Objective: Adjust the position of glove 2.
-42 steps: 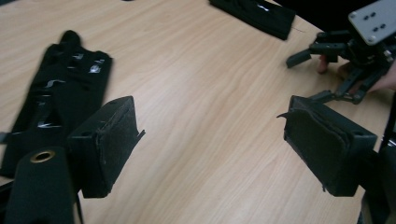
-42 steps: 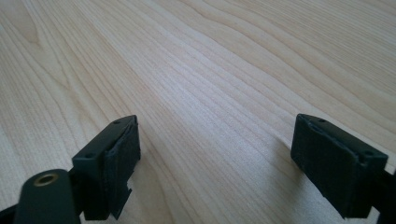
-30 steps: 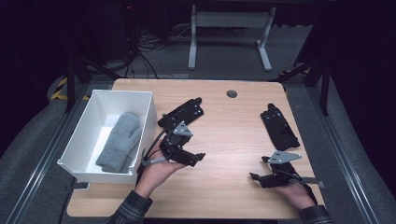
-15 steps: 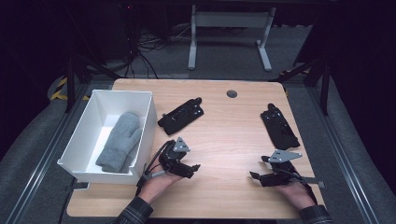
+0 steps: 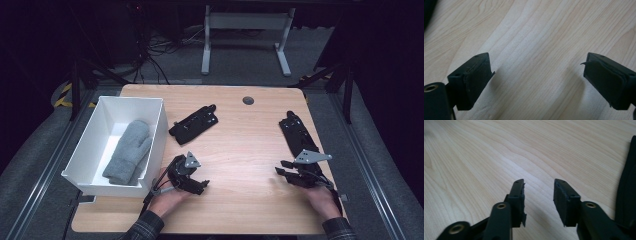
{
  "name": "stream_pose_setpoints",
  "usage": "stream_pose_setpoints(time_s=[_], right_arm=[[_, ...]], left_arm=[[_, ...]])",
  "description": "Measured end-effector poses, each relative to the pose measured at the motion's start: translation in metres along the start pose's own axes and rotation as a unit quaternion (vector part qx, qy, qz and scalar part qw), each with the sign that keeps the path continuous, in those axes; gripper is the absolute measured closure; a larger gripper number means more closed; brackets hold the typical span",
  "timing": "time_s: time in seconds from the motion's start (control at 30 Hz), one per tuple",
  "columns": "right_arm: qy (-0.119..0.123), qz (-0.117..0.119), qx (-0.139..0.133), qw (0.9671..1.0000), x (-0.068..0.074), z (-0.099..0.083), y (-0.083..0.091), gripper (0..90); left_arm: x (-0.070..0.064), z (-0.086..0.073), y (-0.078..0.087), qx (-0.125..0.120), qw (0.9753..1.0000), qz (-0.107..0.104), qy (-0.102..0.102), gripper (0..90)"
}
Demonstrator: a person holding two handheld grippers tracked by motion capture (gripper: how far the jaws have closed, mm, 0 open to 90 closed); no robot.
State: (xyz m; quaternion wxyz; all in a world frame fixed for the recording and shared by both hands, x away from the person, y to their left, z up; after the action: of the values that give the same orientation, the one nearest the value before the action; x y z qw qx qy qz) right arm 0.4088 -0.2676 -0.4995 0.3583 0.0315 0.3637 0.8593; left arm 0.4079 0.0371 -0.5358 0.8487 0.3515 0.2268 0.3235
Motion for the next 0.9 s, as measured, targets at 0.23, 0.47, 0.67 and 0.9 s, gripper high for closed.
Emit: stream_pose_setpoints(time_s=[0.23, 0.47, 0.67, 0.9], right_arm=[[-0.007, -0.011, 0.004, 0.9999, -0.011, 0.000, -0.001, 67.2], [-0.027, -0.035, 0.001, 0.9990, -0.038, -0.001, 0.004, 83.7], [-0.039, -0.058, 0.013, 0.9974, -0.063, -0.006, 0.002, 90.0], [-0.059, -0.085, 0.033, 0.9941, -0.091, -0.022, -0.001, 90.0]], left_arm=[[0.001, -0.004, -0.004, 0.007, 1.0000, -0.002, -0.004, 2.0], [0.002, -0.005, -0.005, -0.009, 0.9999, -0.011, -0.008, 0.0], [0.004, -0.006, -0.004, -0.012, 0.9999, -0.007, -0.005, 1.5], [0.009, -0.003, 0.000, -0.037, 0.9991, 0.008, 0.020, 17.3]])
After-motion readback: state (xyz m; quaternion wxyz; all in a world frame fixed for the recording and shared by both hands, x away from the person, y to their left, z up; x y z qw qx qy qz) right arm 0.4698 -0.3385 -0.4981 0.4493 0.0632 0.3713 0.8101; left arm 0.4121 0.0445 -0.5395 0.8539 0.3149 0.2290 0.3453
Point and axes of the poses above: each handheld gripper's, and its own axes: y roughly backward along the jaws, z roughly out of its top, x roughly to its left, the point moved 9 cm from there along -y, roughly forward along the jaws, and after that the axes turned 12 degrees about y, right-handed, at the moved point
